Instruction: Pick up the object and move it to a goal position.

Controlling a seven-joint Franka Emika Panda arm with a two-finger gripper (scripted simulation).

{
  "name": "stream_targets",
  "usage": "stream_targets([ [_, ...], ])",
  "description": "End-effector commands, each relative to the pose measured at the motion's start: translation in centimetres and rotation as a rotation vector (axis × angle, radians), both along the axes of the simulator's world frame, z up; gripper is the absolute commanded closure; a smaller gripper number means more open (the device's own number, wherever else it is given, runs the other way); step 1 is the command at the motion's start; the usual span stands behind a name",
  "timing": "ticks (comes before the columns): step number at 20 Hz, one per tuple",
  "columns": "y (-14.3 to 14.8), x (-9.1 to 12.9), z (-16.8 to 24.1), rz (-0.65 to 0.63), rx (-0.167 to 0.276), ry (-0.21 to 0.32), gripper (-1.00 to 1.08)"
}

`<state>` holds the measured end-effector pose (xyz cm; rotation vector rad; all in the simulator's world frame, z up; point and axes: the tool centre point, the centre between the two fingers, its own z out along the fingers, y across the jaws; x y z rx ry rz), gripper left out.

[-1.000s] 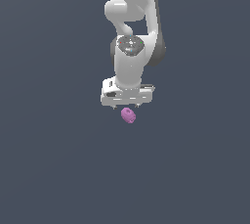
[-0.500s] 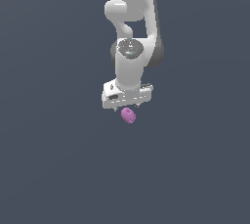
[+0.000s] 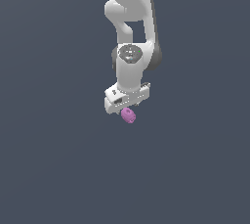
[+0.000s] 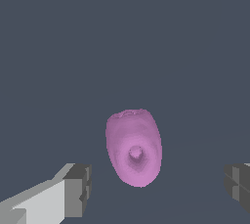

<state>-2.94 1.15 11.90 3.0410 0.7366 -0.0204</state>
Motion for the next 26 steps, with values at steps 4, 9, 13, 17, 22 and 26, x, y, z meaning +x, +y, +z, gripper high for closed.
stream_targets([
  [4,0.3,-0.5,-1.0,0.112,0.009,-0.004,-0.92],
  [9,0.5,-0.8,-1.6,0.172,0.014,-0.007,-0.92],
  [13,0.5,-0.9,-1.8,0.195,0.016,-0.008,-0.92],
  [17,0.5,-1.0,-1.8,0.193,0.016,-0.008,-0.92],
  [22,0.5,-1.0,-3.0,0.195,0.016,-0.008,-0.92],
  [26,0.5,-1.1,-5.0,0.196,0.016,-0.008,-0.92],
])
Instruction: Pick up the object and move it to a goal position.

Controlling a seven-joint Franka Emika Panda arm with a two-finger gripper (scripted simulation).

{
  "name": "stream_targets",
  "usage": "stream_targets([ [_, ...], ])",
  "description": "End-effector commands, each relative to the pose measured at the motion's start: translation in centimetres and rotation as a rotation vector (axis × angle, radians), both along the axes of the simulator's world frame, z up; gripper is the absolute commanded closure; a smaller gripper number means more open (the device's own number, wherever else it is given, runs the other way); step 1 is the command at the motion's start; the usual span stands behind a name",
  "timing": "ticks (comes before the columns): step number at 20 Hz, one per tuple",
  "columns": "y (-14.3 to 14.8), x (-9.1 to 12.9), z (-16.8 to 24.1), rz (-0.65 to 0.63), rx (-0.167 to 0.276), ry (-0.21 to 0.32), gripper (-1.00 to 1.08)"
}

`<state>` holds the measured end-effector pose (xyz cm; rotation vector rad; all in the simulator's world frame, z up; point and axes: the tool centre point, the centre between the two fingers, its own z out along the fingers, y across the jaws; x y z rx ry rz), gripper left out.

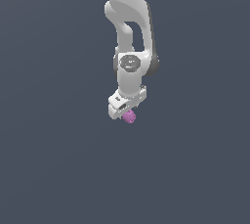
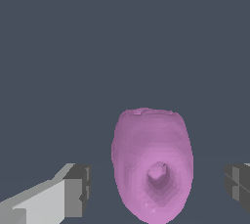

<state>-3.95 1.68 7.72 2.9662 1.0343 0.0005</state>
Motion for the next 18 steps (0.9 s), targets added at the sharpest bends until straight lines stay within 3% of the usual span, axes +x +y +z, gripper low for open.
stream_targets([
  [1,0.0,-0.1,-1.2,0.001,0.0,0.001,-0.92],
  [8,0.0,0.0,-2.6,0.002,0.0,0.001,-0.92],
  [9,0.0,0.0,-2.6,0.002,0.0,0.001,1.08],
  [18,0.0,0.0,-2.6,0.002,0.0,0.001,1.08],
])
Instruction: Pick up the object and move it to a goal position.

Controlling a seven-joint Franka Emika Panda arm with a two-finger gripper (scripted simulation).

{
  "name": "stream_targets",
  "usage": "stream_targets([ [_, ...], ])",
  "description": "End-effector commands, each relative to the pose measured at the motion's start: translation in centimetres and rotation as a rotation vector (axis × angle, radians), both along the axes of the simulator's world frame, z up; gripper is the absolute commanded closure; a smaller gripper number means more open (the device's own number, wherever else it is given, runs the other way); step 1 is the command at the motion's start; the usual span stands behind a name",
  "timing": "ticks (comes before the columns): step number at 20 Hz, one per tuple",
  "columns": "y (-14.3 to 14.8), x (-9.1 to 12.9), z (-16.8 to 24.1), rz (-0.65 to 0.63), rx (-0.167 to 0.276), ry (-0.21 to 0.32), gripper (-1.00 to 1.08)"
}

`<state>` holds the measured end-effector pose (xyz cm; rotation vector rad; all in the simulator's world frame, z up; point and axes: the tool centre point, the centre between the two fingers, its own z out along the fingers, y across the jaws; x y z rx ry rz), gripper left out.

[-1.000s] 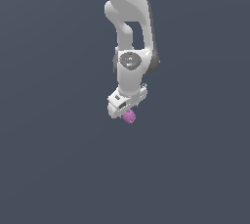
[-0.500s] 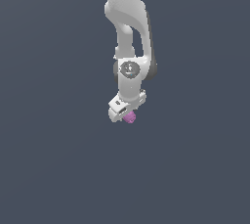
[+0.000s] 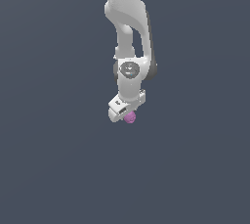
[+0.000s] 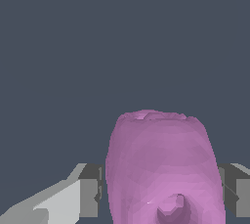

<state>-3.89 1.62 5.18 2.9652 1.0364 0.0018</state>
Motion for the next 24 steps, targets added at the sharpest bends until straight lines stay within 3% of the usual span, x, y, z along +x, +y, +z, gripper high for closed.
stream_targets([
  [1,0.1,0.0,0.0,0.001,0.0,0.001,1.08],
  [8,2.1,0.4,0.5,0.001,0.0,0.001,1.08],
  [18,9.4,2.0,2.3,0.001,0.0,0.001,1.08],
  [24,10.9,2.3,2.7,0.001,0.0,0.001,1.08],
])
